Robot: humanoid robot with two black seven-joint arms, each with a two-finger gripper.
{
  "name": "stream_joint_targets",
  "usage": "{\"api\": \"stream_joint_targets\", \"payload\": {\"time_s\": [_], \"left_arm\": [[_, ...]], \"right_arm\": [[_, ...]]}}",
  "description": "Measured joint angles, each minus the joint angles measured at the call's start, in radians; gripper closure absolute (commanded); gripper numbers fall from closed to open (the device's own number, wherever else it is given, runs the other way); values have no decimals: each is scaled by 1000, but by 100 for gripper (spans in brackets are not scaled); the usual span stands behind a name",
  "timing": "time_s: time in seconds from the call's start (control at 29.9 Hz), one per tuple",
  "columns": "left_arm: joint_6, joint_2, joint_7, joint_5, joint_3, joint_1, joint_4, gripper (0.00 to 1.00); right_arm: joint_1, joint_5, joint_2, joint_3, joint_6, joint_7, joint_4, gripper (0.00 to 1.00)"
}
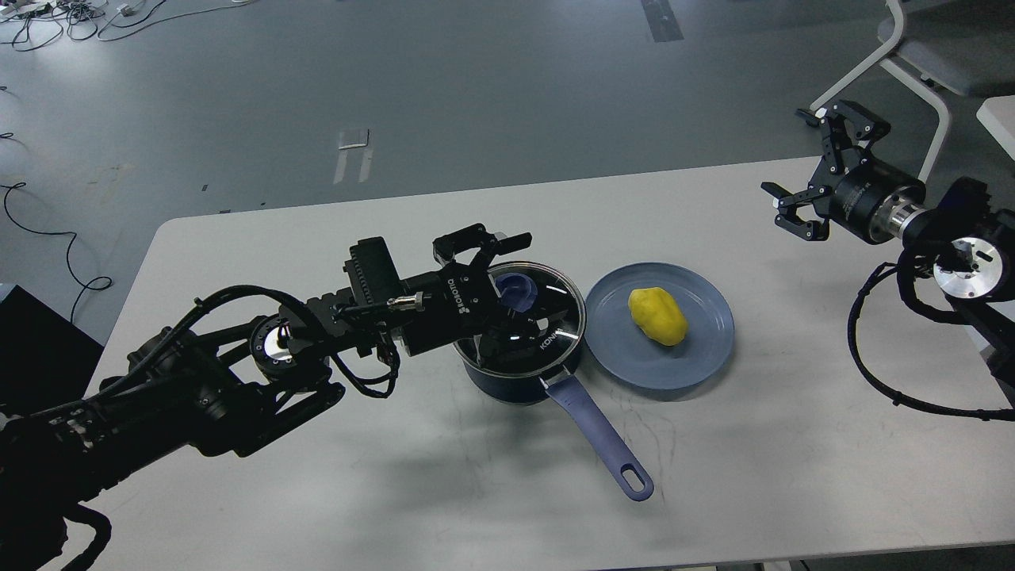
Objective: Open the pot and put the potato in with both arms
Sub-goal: 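Lower the left gripper onto the lid's blue knob, then close the left gripper on the blue knob of the lid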
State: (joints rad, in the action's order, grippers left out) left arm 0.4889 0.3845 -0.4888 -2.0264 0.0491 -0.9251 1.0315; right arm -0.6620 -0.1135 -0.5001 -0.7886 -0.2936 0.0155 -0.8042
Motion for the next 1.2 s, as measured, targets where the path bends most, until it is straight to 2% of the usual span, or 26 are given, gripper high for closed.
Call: {"api": "stream_joint_targets", "payload": {"time_s": [0.33, 0.77, 1.2], "left_arm": [[0, -36, 0, 93, -41, 4, -118, 2], [0, -38, 0, 121, -109, 1, -121, 2], [0, -38, 0, 138, -113, -6, -121, 2]], "right_arm": [[1, 0, -2, 11, 5, 0, 2, 0], [3, 0, -2, 21, 13, 1, 6, 0], [19, 0, -2, 26, 16, 6, 8, 0]]}}
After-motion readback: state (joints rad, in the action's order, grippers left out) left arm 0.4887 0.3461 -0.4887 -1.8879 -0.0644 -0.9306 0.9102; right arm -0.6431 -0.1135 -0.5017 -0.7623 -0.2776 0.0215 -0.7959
